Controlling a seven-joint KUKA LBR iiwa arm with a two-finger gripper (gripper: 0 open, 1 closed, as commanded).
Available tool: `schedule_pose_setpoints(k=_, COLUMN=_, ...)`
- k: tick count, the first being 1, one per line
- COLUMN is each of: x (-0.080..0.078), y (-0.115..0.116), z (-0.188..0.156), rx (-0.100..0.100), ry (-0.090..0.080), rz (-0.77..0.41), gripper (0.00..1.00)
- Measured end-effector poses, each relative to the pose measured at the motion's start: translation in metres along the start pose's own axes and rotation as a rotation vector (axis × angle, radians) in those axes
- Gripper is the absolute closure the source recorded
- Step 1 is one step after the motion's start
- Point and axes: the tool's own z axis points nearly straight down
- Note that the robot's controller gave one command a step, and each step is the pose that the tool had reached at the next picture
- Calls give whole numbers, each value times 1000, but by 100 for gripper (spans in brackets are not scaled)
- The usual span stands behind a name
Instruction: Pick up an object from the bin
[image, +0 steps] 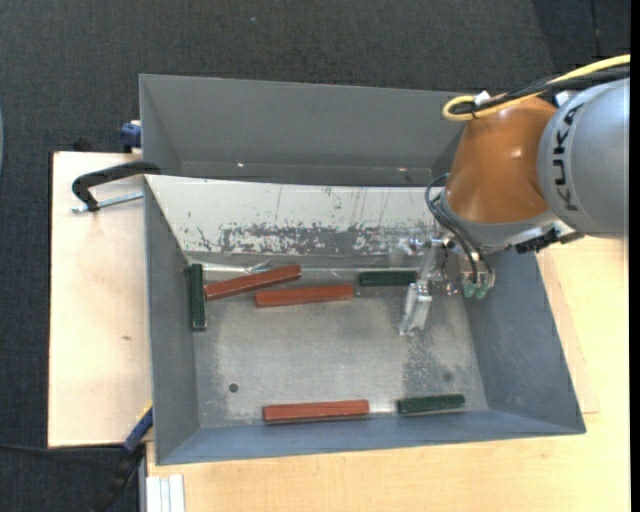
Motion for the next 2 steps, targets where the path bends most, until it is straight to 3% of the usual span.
schedule_pose_setpoints(k=1, x=51, y=10, z=70, rx=-2, ry=2, rz=43, gripper=100)
schedule_pose_setpoints(k=2, x=51, y=10, z=70, rx=-2, ry=2, rz=43, gripper=0)
